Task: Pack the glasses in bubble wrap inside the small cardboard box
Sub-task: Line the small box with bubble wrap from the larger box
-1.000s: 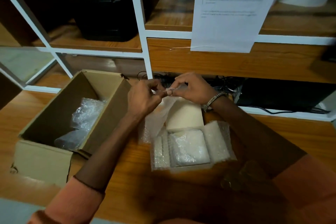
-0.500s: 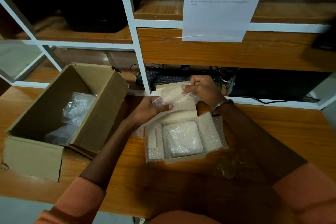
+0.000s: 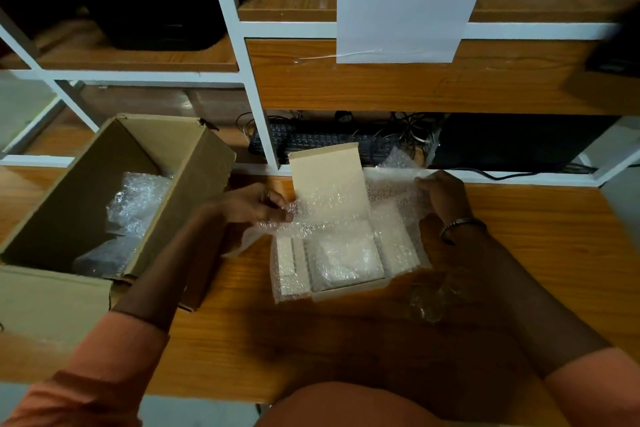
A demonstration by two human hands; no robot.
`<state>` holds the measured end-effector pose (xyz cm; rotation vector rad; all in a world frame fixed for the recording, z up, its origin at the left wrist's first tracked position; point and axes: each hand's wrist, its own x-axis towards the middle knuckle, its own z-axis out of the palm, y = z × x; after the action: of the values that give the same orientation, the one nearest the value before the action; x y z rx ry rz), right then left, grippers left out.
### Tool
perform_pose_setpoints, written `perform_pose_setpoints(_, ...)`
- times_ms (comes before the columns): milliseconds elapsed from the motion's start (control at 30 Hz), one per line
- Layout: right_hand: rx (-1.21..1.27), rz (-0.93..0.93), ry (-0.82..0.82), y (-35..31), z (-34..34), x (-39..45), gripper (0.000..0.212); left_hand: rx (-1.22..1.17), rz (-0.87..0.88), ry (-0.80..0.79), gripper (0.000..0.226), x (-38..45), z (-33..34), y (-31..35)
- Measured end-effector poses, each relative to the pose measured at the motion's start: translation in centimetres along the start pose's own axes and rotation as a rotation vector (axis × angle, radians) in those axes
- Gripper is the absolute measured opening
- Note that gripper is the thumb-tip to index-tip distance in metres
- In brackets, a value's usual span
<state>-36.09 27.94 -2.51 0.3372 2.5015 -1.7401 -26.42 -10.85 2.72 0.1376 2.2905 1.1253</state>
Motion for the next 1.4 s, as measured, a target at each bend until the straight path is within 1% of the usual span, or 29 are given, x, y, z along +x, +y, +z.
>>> perform_pose_setpoints(33, -0.069, 0.009, -0.015, 0.5, -0.3, 0.0, 0.019, 0.012, -0.020, 0.004, 0.012, 0.2, -0.2, 0.1)
perform_pose_setpoints(67, -0.130, 0.023, -0.033, 0.9, -0.6, 0.0, 0.019, -0.007, -0.029, 0.034, 0.018, 0.5, -0.3, 0.2)
perform_pose_setpoints(100, -0.162, 0.035, -0.040, 1.3, -0.8, -0.2, 0.023, -0.033, -0.017, 0.079, 0.028, 0.6, -0.4, 0.4)
perform_pose_setpoints(133, -0.159, 0.028, -0.036, 1.8, -1.0, -0.3, 0.026, -0.057, 0.010, 0.135, 0.048, 0.6, -0.4, 0.5)
perform_pose_setpoints(167, -0.136, 0.015, -0.019, 2.2, -1.2, -0.6, 0.029, -0.103, 0.031, 0.172, 0.072, 0.7, -0.4, 0.4)
perform_pose_setpoints(200, -0.117, 0.004, -0.005, 2.6, -1.4, -0.7, 0.031, -0.174, 0.033, 0.197, 0.091, 0.7, -0.2, 0.7)
perform_pose_setpoints(233, -0.113, -0.002, -0.004, 2.7, -1.6, -0.8, 0.030, -0.208, 0.031, 0.225, 0.096, 0.9, -0.2, 0.6)
perform_pose_setpoints(267, -0.115, -0.009, -0.011, 2.8, -1.7, -0.9, 0.027, -0.206, 0.028, 0.259, 0.091, 1.1, -0.2, 0.8)
perform_pose_setpoints(367, -0.136, -0.023, -0.020, 2.5, -1.9, -1.0, 0.017, -0.032, 0.033, 0.307, 0.071, 1.6, -0.8, 1.7)
perform_pose_setpoints(433, -0.136, -0.015, -0.026, 2.6, -1.7, -0.8, 0.012, 0.019, 0.024, 0.288, 0.065, 1.8, -1.2, 1.7)
perform_pose_setpoints(467, -0.141, -0.003, -0.029, 2.8, -1.6, -0.7, 0.012, 0.000, 0.000, 0.240, 0.066, 1.7, -1.2, 1.6)
perform_pose_setpoints(500, -0.153, 0.012, -0.022, 3.0, -1.4, -0.7, 0.013, 0.000, -0.029, 0.146, 0.070, 1.5, -1.2, 1.5)
perform_pose_setpoints(567, -0.177, 0.033, -0.005, 3.6, -1.2, -0.4, 0.015, 0.118, -0.068, -0.013, 0.083, 1.3, -0.9, 1.0)
perform_pose_setpoints(600, -0.184, 0.035, 0.003, 3.7, -1.2, -0.6, 0.018, 0.173, -0.076, -0.049, 0.085, 1.3, -0.6, 0.7)
perform_pose_setpoints(667, -0.190, 0.037, -0.014, 4.1, -1.3, -0.9, 0.024, 0.201, -0.122, -0.065, 0.083, 1.1, -0.1, 0.0)
perform_pose_setpoints(767, -0.202, 0.056, -0.110, 4.6, -1.6, -1.5, 0.023, 0.342, -0.219, -0.040, 0.099, 1.2, 1.1, -0.9)
perform_pose_setpoints(800, -0.205, 0.068, -0.148, 4.6, -1.9, -1.8, 0.020, 0.372, -0.226, -0.020, 0.093, 1.4, 1.6, -1.0)
perform_pose_setpoints(833, -0.198, 0.073, -0.197, 4.7, -2.1, -2.0, 0.018, 0.354, -0.224, 0.010, 0.084, 1.7, 1.9, -1.4)
perform_pose_setpoints(933, -0.221, 0.039, -0.382, 5.0, -3.2, -2.4, 0.013, 0.257, -0.196, 0.052, 0.048, 2.5, 2.5, -1.7)
perform_pose_setpoints(1000, -0.307, -0.018, -0.443, 5.4, -3.8, -2.4, 0.012, 0.258, -0.158, 0.070, 0.030, 2.4, 2.7, -1.2)
perform_pose_setpoints(1033, -0.382, -0.066, -0.419, 5.4, -3.9, -2.3, 0.013, 0.256, -0.147, 0.080, 0.025, 2.4, 2.7, -1.3)
perform_pose_setpoints(1100, -0.528, -0.218, -0.259, 5.1, -3.5, -2.1, 0.021, 0.237, -0.154, 0.074, 0.024, 2.3, 2.7, -0.9)
perform_pose_setpoints(1167, -0.576, -0.411, -0.077, 3.8, -2.1, -2.5, 0.028, 0.214, -0.177, 0.031, 0.036, 2.4, 2.9, -0.2)
perform_pose_setpoints(1200, -0.605, -0.524, -0.038, 3.0, -1.1, -2.8, 0.027, 0.207, -0.186, 0.004, 0.048, 2.5, 3.0, 0.1)
perform_pose_setpoints(1233, -0.641, -0.641, -0.044, 2.3, 0.1, -3.2, 0.026, 0.213, -0.189, -0.029, 0.057, 2.5, 3.1, 0.4)
perform_pose_setpoints(1267, -0.679, -0.735, -0.100, 1.7, 1.2, -3.6, 0.025, 0.240, -0.193, -0.066, 0.059, 2.4, 3.2, 0.9)
perform_pose_setpoints(1300, -0.716, -0.785, -0.199, 1.3, 2.4, -4.2, 0.026, 0.260, -0.194, -0.117, 0.061, 2.2, 3.4, 1.4)
perform_pose_setpoints(1367, -0.837, -0.784, -0.431, 1.2, 4.4, -5.2, 0.027, 0.207, -0.179, -0.194, 0.072, 1.7, 3.4, 2.1)
perform_pose_setpoints(1400, -0.936, -0.781, -0.523, 1.4, 5.3, -5.3, 0.029, 0.157, -0.169, -0.209, 0.073, 1.5, 3.2, 2.4)
